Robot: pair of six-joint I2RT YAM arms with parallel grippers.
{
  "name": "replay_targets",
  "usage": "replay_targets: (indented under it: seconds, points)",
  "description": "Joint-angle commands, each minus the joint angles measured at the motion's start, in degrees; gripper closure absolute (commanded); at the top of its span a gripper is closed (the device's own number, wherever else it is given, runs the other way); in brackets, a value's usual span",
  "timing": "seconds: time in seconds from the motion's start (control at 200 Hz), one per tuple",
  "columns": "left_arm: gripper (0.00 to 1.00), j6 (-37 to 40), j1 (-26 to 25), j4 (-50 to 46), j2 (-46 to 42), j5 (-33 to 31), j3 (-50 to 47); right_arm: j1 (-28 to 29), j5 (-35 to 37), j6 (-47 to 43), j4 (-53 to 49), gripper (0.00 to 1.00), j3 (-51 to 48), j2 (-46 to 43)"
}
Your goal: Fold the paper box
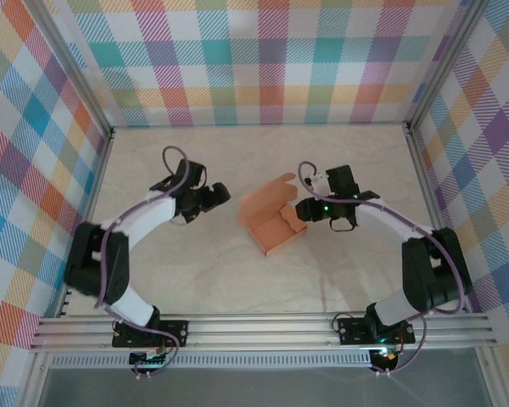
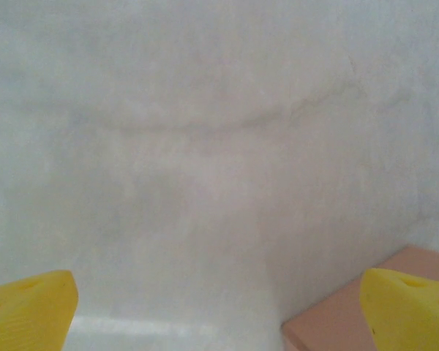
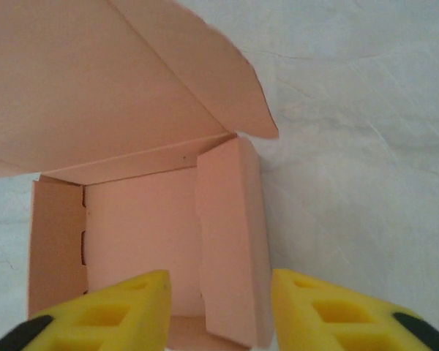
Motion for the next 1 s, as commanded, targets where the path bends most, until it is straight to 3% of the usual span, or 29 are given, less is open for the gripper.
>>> replay_targets:
  seconds: [0.0,0.07,0.17,0.33,0.72,0.905,0.995]
  points:
    - [0.03,-2.03,-1.78,0.95,-7.36,1.16,-10.04,0.10,-2.20,-5.50,-4.25,0.68,4.10,3.25]
    - [0.04,-3.79,-3.28,1.29,-12.67,1.07,-15.63,0.11,-1.64,-6.69,-5.26,0.76,5.39,5.02]
    - [0.06,-7.06,-6.65,2.21,-18.30,0.95,-21.18,0.10,-1.66,-7.67,-6.41,0.80,6.81,7.57]
    - [0.07,-12.34,-13.45,7.47,-21.62,0.80,-26.10,0.42,-2.28,-9.02,-7.96,0.87,8.36,10.17]
    - [0.12,-11.00,-19.12,13.55,-6.98,2.33,-17.68,2.42,-1.06,-7.85,-11.22,0.88,10.39,12.85]
    - [0.23,-9.59,-19.77,16.16,-0.69,4.92,-13.52,4.70,1.15,-7.72,-12.44,0.86,10.44,13.51]
    - [0.34,-9.47,-20.11,16.93,1.04,5.45,-12.30,5.59,2.89,-5.78,-13.13,0.85,10.61,13.91]
